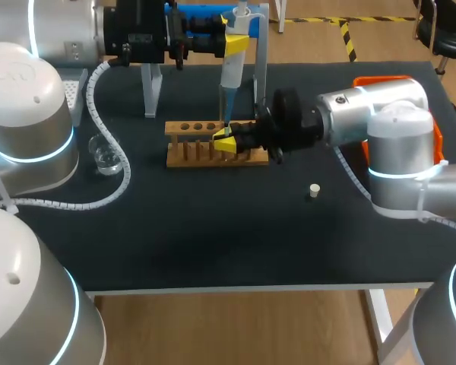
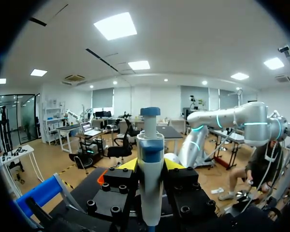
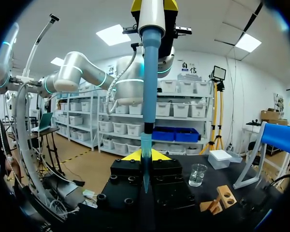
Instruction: Invert the test tube, pick up the pipette, mount the tip to pipette, aspirate from beaker and dispense into the tube, eject the tip, return the pipette, and cap with the stopper.
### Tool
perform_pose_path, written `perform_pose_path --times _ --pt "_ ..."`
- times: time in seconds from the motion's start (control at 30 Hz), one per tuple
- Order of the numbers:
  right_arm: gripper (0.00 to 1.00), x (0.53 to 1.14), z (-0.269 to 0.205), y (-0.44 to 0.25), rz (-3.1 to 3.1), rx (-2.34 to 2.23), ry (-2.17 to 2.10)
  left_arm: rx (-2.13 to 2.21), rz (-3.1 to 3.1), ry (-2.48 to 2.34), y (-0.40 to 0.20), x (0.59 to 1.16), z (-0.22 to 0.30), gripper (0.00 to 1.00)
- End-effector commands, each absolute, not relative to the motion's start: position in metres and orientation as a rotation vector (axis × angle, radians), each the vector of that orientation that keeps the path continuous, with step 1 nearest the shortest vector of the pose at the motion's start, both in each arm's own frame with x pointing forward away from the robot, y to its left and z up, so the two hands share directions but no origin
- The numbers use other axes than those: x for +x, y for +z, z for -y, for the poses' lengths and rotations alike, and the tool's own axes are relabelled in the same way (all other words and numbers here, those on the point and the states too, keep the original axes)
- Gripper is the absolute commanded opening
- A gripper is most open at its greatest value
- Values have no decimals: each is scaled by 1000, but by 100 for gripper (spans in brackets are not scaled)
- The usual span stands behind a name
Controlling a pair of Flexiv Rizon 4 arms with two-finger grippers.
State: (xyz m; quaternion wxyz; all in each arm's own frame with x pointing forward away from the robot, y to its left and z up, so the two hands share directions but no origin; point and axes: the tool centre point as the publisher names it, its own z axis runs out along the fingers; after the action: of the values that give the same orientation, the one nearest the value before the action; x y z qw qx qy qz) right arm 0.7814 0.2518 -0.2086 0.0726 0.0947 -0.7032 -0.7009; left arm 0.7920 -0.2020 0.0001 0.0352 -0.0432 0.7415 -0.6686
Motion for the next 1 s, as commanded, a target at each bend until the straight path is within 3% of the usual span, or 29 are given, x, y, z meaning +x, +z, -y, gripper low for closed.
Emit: perform_pose_path --times 0.03,1.0 --pt "0 781 -253 -207 2114 282 -2108 -131 -2283 -2054 -1 792 200 0" --pt "0 782 -247 -209 2115 260 -2123 -131 -2283 -2054 -1 792 200 0"
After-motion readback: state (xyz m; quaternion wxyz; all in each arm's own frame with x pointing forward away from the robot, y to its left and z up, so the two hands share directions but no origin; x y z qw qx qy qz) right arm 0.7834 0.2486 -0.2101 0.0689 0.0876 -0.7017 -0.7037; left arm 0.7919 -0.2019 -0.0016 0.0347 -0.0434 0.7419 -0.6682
